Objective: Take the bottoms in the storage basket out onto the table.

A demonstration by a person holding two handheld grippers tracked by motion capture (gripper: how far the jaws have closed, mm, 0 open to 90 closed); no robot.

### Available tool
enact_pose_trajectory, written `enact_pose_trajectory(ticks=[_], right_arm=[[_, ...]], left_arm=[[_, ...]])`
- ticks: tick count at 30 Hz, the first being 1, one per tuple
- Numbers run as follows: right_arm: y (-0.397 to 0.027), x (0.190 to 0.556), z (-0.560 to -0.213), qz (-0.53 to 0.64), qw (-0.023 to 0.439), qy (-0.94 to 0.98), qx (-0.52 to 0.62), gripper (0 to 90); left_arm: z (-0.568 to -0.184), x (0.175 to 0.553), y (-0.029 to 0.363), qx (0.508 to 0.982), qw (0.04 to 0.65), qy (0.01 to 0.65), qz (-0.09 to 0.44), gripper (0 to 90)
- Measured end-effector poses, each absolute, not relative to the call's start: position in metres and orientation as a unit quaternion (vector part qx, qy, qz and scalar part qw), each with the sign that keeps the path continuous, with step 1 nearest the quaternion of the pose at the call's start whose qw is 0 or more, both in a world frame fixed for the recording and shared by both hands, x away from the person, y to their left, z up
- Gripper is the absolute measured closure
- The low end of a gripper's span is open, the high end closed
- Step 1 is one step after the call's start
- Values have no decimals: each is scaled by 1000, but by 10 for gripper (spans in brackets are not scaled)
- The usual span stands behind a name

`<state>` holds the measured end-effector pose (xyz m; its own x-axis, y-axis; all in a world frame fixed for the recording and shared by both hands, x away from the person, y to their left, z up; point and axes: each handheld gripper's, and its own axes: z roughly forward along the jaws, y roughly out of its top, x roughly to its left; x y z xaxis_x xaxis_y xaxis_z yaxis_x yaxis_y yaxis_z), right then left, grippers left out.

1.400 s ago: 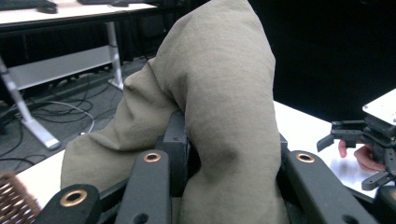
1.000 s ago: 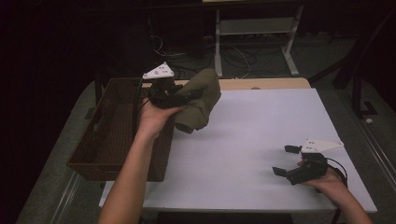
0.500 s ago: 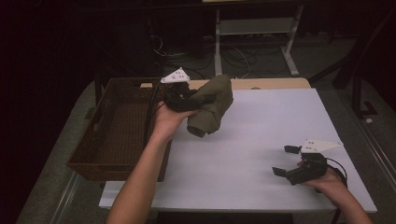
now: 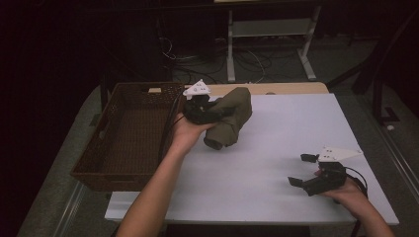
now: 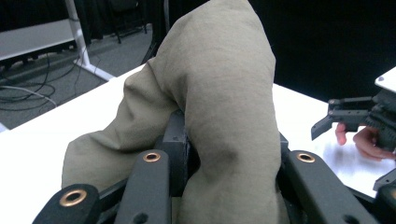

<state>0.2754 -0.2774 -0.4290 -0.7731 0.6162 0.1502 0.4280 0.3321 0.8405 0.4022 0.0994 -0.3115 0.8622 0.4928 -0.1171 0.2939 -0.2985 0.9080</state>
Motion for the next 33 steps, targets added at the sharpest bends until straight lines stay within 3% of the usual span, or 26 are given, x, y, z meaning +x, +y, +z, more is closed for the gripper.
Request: enact_pose_trajectory(ticks=[21,33], right_arm=[[-277,276,-429,478,97,812,319,0],[-277,275,-429,479,96,812,319,0]], left_arm=[[-347,408,83,820,497,263,110,634],[-374,412,68,832,480,265,82,618]])
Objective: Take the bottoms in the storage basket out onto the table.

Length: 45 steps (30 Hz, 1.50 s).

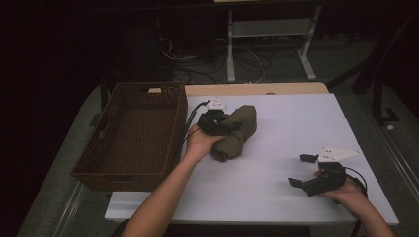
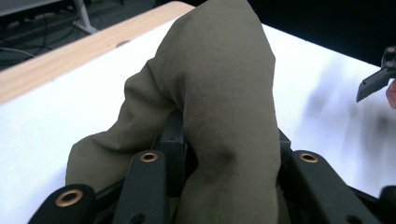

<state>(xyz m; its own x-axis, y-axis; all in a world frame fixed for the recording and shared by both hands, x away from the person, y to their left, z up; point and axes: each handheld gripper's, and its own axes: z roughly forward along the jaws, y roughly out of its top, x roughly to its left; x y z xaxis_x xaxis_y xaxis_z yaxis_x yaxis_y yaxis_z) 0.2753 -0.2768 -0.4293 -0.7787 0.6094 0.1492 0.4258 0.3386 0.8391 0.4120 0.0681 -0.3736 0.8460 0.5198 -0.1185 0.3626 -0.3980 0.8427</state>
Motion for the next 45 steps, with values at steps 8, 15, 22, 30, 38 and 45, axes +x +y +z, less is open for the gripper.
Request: enact_pose_trajectory(ticks=[8,15,22,30,38,45], right_arm=[[-277,275,-429,479,95,813,318,0],[-276,276,-430,477,94,814,317,0],[-275,275,-430,476,90,817,313,0],[-275,276,-430,477,89,817,312,0],[-275,276,-431,477,85,818,311,0],[-274,276,-431,477,85,818,311,0]], left_arm=[[-385,412,59,834,482,259,70,563],[-393,411,52,832,487,256,69,489],[-398,411,42,837,478,260,62,423],[-403,410,32,841,472,260,50,388],[-411,411,12,857,450,249,37,356],[-418,408,-2,869,430,243,28,340]])
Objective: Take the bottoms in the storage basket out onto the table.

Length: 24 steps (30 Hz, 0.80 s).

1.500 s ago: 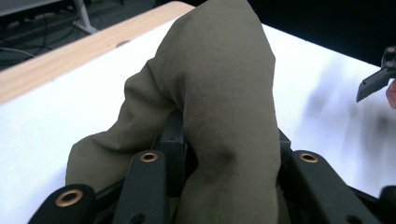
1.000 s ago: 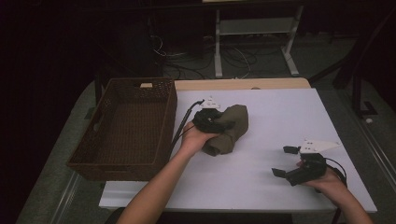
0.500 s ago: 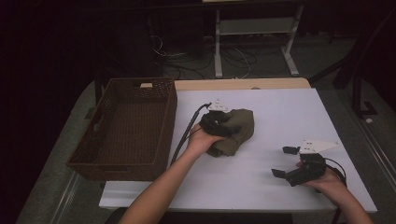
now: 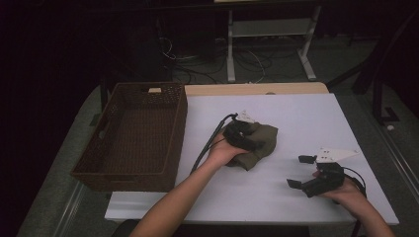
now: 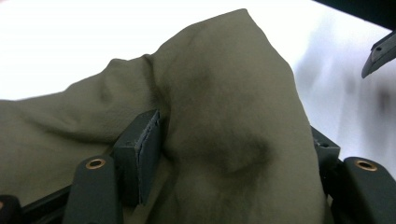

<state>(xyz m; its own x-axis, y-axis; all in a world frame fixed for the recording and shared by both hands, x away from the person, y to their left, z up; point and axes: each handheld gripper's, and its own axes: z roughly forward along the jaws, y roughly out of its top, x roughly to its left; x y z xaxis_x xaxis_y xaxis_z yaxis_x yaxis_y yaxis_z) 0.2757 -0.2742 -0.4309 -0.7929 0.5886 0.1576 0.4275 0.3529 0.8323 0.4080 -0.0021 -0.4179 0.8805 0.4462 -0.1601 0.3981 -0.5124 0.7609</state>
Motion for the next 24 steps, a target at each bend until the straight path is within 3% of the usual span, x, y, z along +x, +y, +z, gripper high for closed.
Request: enact_pose_trajectory(ticks=[8,24], right_arm=[[-275,276,-431,477,84,817,311,0],[-275,276,-431,475,84,818,312,0]], left_arm=[[-422,403,-10,877,417,238,31,313],[-416,400,-5,872,435,224,23,166]])
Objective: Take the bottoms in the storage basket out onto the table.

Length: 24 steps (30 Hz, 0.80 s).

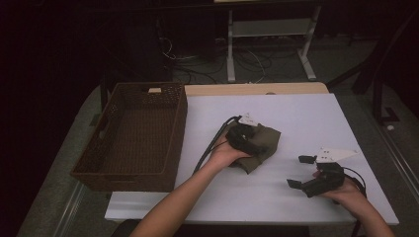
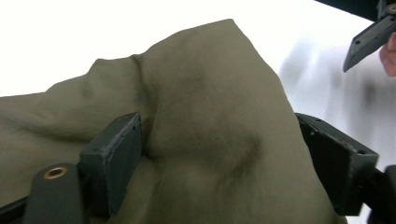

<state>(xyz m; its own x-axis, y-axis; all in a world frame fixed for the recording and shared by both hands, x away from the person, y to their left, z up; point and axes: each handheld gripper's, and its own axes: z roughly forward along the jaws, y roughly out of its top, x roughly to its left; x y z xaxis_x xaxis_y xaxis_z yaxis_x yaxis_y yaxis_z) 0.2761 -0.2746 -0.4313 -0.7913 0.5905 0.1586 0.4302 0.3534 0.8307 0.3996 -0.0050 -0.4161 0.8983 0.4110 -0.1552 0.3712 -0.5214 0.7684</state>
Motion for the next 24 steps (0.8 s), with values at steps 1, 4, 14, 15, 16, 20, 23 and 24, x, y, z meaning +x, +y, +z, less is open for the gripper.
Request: enact_pose_trajectory(ticks=[1,4,14,15,16,20,23,24], right_arm=[[-275,276,-431,475,85,818,313,0],[-274,277,-432,475,82,818,315,0],[-273,277,-433,470,86,820,314,0],[-273,277,-432,470,86,821,313,0],[-273,276,-432,470,86,821,313,0],[-274,274,-432,470,88,822,311,0],[-275,274,-432,471,87,820,311,0],[-275,274,-432,472,87,820,311,0]], left_arm=[[-416,399,-4,872,435,224,22,161],[-413,399,-1,870,439,223,19,148],[-399,399,12,860,455,227,26,111],[-398,399,13,860,455,228,28,107],[-396,398,14,860,456,228,30,103],[-388,396,20,856,461,230,35,94],[-384,393,24,855,464,229,37,83],[-382,392,25,855,465,229,38,79]])
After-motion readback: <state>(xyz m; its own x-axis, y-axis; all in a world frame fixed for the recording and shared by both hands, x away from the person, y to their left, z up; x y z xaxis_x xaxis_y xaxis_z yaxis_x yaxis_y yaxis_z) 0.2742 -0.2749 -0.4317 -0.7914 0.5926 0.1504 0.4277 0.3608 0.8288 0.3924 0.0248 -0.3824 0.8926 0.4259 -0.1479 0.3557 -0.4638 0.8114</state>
